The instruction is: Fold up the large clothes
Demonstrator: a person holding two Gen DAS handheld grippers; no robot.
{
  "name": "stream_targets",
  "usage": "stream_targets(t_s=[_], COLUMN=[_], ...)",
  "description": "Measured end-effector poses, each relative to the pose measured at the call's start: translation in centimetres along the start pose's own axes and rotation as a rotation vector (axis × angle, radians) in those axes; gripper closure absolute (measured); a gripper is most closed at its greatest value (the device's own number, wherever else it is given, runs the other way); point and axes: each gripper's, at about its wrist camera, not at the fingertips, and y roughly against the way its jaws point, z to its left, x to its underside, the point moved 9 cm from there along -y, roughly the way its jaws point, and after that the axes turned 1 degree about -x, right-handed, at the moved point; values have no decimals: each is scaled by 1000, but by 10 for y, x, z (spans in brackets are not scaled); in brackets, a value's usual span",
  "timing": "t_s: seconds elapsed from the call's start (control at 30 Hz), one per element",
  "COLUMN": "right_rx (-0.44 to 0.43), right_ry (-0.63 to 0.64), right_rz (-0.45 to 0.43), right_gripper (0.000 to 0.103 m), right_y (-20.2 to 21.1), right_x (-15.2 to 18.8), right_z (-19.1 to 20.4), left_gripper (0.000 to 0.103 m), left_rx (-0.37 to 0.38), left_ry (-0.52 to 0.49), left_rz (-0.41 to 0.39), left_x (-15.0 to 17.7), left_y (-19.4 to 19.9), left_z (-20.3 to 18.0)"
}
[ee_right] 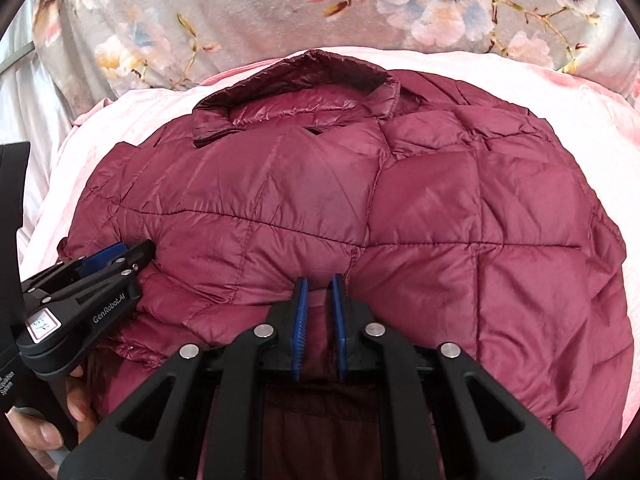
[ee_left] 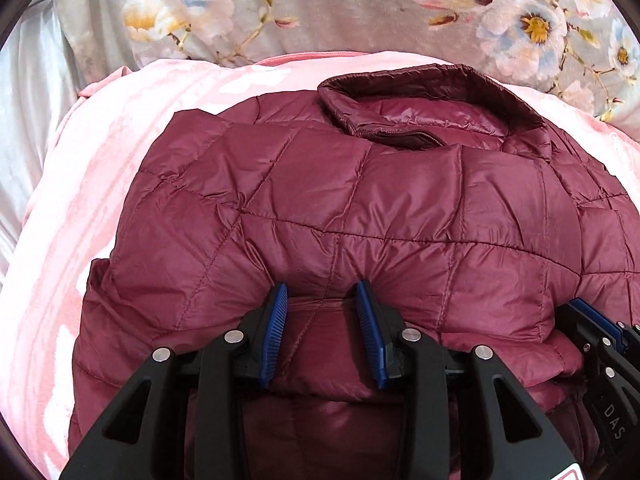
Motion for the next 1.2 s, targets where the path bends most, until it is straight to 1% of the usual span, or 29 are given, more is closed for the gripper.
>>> stream_targets(t_s=[0.17,0.3,0.33,0.37,0.4,0.43,0.47,0.53,0.57,0.6,0.63,0.67,0.73,0.77,0.8,0.83,0.9,1.0,1.1,1.2], right_rx=[-15,-37,-46,-55,-88,-119,-153,-156,-151,-150,-152,-154,-141,-148,-153,-160,-187,-219,-269,-413], right_ry=[-14,-28,-35,-44,-63,-74,-86,-89,-91,-100,-114,-125,-159,-190,-210,-248,-320,-394,-438,-451], right_rz=[-2,-4,-6,-7,4,6,-7,-48,-64,-84,-102,-114,-117,-100,-88,-59,-3,43,72,95], right_gripper=[92,91,89,83,79,69,65,64,61,59,52,49,49,49,49,48,46,45,44,44], right_y=[0,1,3,5,10,15,24,40,44,47,47,43,27,14,6,-9,-38,-65,-79,-79], right_x=[-1,-1,-2,-2,-3,-5,-12,-34,-44,-57,-74,-89,-111,-119,-121,-125,-124,-122,-122,-125], right_z=[-1,-1,-2,-2,-3,-3,-5,-13,-17,-22,-27,-32,-43,-49,-53,-59,-68,-74,-68,-43], left_gripper=[67,67,66,65,64,61,58,52,51,47,42,40,39,39,39,39,39,39,39,40], left_rx=[-21,-19,-12,-1,14,48,68,118,132,155,190,219,261,270,284,323,372,397,421,443], left_ry=[-15,-13,-8,1,5,0,0,31,51,76,116,155,209,227,246,267,311,367,387,387], left_rz=[-8,-10,-10,-8,1,25,35,62,65,66,64,68,98,118,143,182,243,306,313,310], left_x=[1,1,0,0,0,-1,-3,-18,-26,-36,-51,-65,-87,-96,-102,-108,-113,-110,-111,-112], left_y=[1,1,2,4,5,9,11,19,21,23,24,23,14,5,-4,-17,-39,-64,-75,-75], left_z=[-1,-2,-1,1,3,4,6,15,19,23,28,31,32,31,28,23,14,10,6,1])
